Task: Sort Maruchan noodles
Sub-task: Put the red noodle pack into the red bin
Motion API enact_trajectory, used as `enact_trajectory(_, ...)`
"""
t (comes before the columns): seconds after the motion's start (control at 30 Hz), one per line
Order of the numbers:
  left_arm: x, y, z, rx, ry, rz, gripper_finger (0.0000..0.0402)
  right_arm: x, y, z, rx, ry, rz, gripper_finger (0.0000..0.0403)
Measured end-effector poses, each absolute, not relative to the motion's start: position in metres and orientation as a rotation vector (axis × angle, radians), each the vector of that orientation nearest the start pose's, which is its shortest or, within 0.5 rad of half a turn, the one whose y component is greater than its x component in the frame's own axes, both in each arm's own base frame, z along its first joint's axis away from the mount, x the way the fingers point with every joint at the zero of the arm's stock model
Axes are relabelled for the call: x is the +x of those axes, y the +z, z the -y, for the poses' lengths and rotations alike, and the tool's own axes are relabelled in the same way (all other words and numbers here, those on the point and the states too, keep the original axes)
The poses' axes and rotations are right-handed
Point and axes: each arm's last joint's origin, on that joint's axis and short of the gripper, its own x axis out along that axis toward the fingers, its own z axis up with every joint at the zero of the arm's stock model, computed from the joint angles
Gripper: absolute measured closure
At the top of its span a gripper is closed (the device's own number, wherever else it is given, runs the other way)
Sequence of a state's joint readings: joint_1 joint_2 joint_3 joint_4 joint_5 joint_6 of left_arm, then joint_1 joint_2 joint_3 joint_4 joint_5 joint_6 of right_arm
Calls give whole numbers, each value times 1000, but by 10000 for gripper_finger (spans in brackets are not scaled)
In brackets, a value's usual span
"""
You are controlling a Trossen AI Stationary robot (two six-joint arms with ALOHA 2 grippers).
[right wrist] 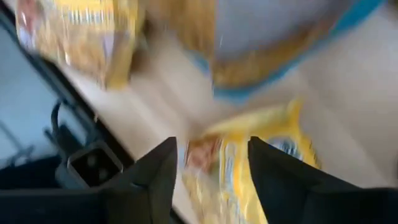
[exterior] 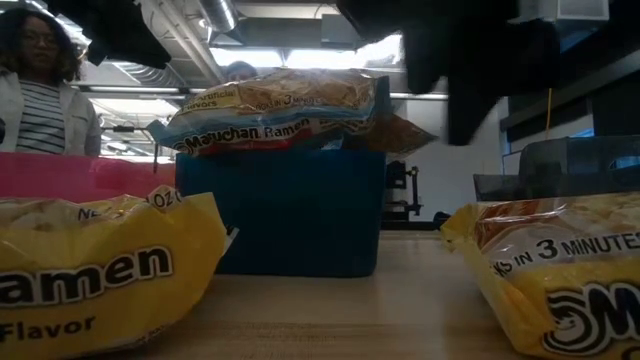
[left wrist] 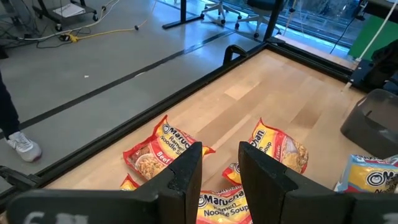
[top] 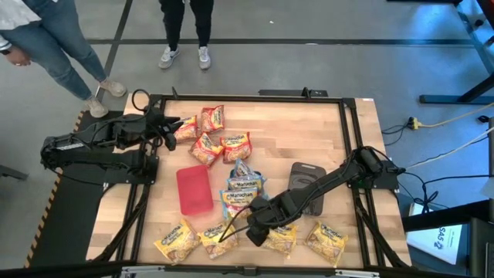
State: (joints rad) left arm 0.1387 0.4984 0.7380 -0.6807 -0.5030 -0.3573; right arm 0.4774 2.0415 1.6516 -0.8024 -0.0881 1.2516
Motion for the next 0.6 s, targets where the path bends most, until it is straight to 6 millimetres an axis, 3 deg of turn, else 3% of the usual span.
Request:
enact_trajectory(0.17, 93, 306, -27, -258, 702, -323, 303, 363, 209, -195, 815, -250, -1519, 183)
enact_trajectory(0.27, 93, 306, -27, -258, 701, -324, 303, 353, 219, -186, 737, -291, -1619, 188)
enact_trajectory(0.4, 92, 304, -27, -254, 705, -346, 303, 342, 257, -169, 616, -309, -1656, 207)
enact_trajectory(0.6, 90, 301, -27, -251, 712, -386, 303, 329, 338, -140, 499, -322, -1480, 233)
